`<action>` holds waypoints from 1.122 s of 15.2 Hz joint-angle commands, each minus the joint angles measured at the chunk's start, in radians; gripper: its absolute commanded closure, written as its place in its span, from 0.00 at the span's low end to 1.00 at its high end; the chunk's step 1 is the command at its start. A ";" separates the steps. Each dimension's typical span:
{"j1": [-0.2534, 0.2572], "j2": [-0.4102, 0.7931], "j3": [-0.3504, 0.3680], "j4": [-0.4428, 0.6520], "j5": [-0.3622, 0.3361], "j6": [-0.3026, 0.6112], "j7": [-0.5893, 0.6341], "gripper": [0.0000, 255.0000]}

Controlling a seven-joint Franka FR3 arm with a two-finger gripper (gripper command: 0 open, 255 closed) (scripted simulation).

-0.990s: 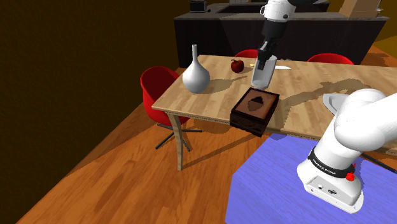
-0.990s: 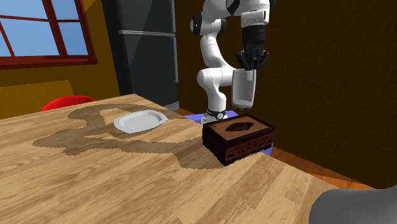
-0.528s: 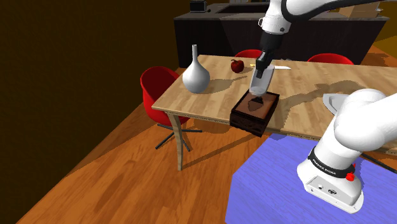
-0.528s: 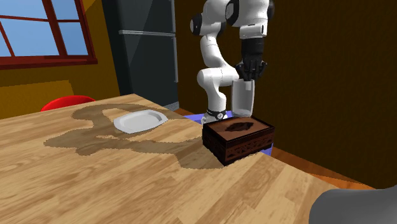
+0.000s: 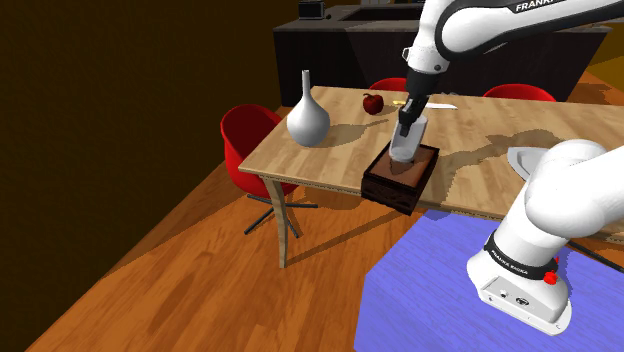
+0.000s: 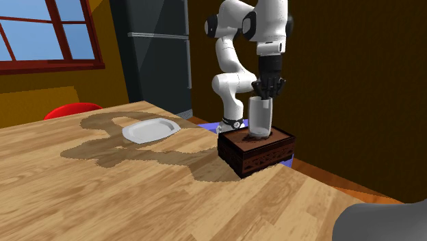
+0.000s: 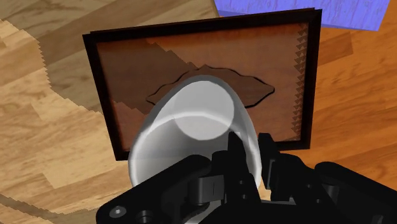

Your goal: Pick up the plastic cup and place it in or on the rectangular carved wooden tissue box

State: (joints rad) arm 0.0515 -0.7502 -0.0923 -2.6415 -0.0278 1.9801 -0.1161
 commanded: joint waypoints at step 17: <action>0.000 -0.027 0.004 0.102 0.002 -0.127 0.000 0.00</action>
State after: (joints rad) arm 0.0530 -0.7862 -0.0845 -2.5670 -0.0242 1.8732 -0.1109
